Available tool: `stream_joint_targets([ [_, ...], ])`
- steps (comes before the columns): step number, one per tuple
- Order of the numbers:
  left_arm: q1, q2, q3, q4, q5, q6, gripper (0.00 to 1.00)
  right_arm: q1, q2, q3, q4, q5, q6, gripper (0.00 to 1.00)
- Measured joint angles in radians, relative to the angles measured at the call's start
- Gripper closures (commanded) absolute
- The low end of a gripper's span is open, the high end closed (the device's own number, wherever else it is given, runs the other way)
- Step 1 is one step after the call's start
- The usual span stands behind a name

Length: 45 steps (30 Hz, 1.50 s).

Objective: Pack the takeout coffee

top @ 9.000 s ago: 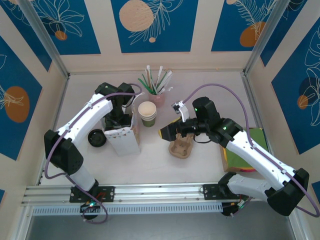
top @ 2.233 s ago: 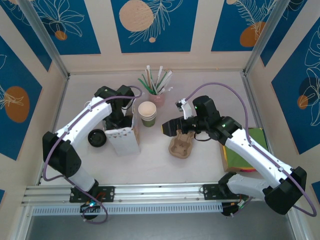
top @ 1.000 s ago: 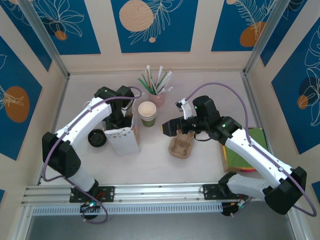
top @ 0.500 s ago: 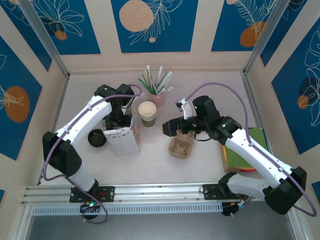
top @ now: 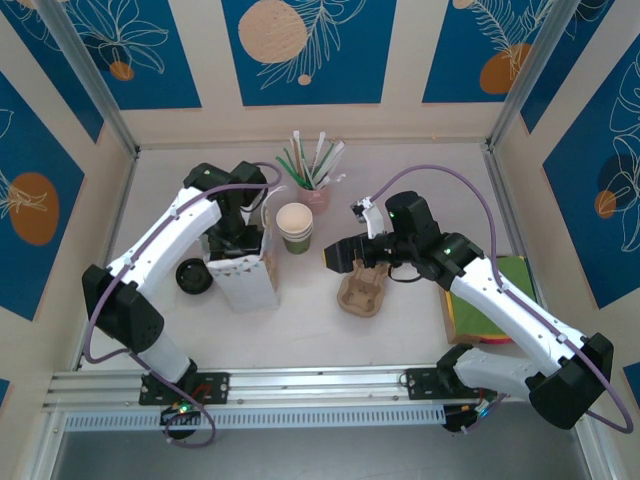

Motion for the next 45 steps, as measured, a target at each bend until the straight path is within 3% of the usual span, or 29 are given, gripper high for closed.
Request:
stream_joint_targets([
  [28, 0.0, 0.012, 0.016, -0.02, -0.001, 0.0, 0.43, 0.0, 0.0, 0.0, 0.001, 0.0, 0.0, 0.01],
  [45, 0.0, 0.019, 0.232, -0.111, -0.053, -0.023, 0.44, 0.0, 0.0, 0.0, 0.001, 0.0, 0.0, 0.01],
])
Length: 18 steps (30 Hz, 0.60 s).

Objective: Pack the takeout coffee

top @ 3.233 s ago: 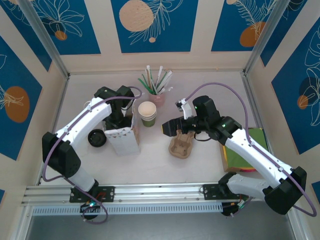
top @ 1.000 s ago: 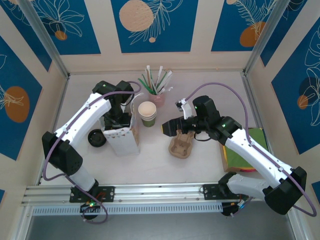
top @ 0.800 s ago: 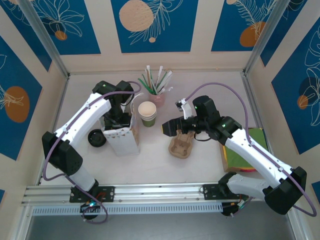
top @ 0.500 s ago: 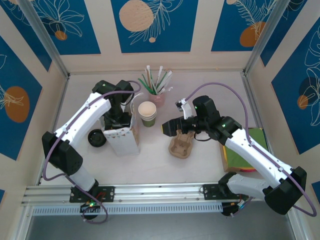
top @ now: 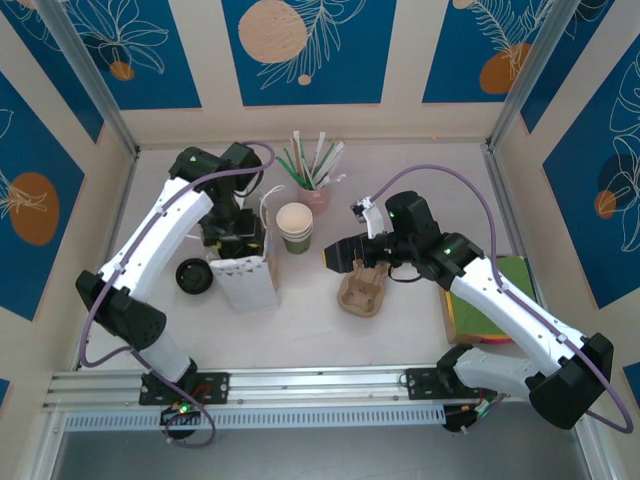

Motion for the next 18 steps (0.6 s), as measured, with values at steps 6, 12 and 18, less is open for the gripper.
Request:
stream_joint_targets([
  [6, 0.0, 0.0, 0.109, -0.009, -0.027, -0.004, 0.44, 0.0, 0.0, 0.0, 0.004, 0.0, 0.0, 0.01],
  [12, 0.0, 0.0, 0.182, -0.009, -0.045, -0.012, 0.44, 0.0, 0.0, 0.0, 0.008, 0.0, 0.005, 0.01],
  [18, 0.0, -0.004, 0.215, -0.009, -0.05, -0.024, 0.44, 0.001, 0.0, 0.0, 0.008, 0.0, 0.009, 0.01],
])
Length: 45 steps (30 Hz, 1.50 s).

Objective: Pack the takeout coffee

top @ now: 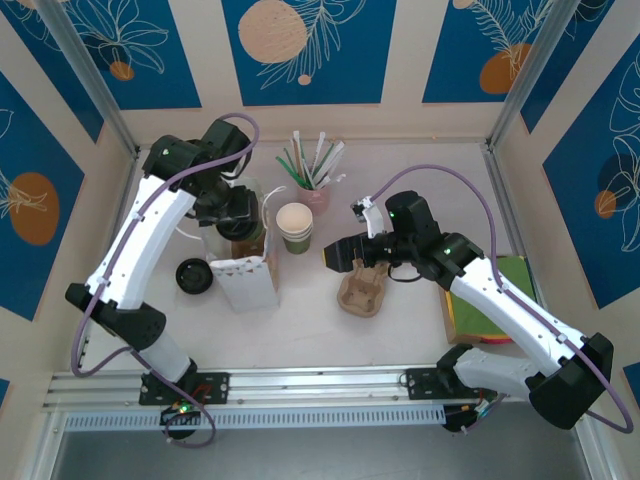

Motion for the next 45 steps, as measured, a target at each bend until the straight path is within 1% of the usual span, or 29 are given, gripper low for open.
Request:
stream_joint_targets([
  [6, 0.0, -0.03, -0.002, 0.0, -0.007, -0.014, 0.44, 0.0, 0.0, 0.0, 0.0, 0.0, 0.002, 0.01],
  [22, 0.0, -0.197, -0.035, 0.0, -0.01, -0.033, 0.43, 0.009, 0.013, 0.0, 0.007, 0.0, 0.002, 0.01],
  [32, 0.0, -0.309, -0.039, 0.0, 0.014, -0.029, 0.43, 0.04, 0.051, 0.0, 0.025, 0.024, 0.016, 0.01],
  [37, 0.0, -0.332, -0.039, 0.0, 0.039, -0.022, 0.43, 0.062, 0.079, 0.0, 0.033, 0.037, 0.028, 0.01],
  [45, 0.0, -0.369, -0.038, 0.0, 0.114, 0.005, 0.43, 0.072, 0.095, 0.0, 0.037, 0.067, 0.039, 0.01],
])
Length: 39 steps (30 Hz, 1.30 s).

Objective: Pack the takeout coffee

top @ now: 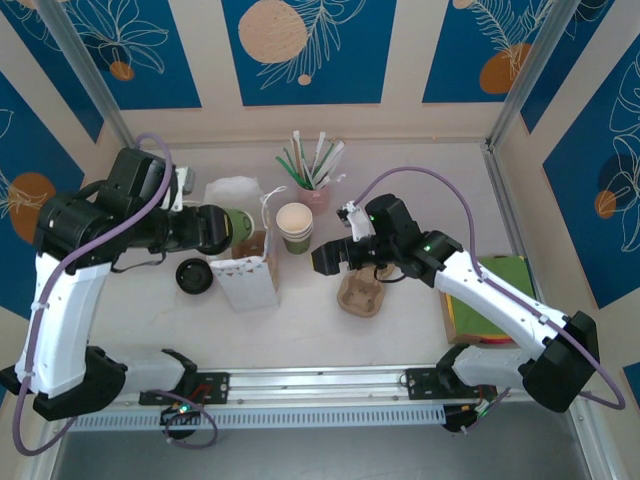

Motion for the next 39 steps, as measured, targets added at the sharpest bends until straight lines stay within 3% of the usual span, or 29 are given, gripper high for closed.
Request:
stream_joint_targets([
  [17, -0.008, -0.026, -0.059, 0.015, 0.218, 0.023, 0.47, 0.008, 0.0, -0.026, 0.013, 0.06, 0.026, 0.01],
  [39, -0.093, 0.114, 0.064, 0.051, 0.233, 0.018, 0.47, 0.025, -0.013, -0.094, 0.038, 0.064, 0.06, 0.01],
])
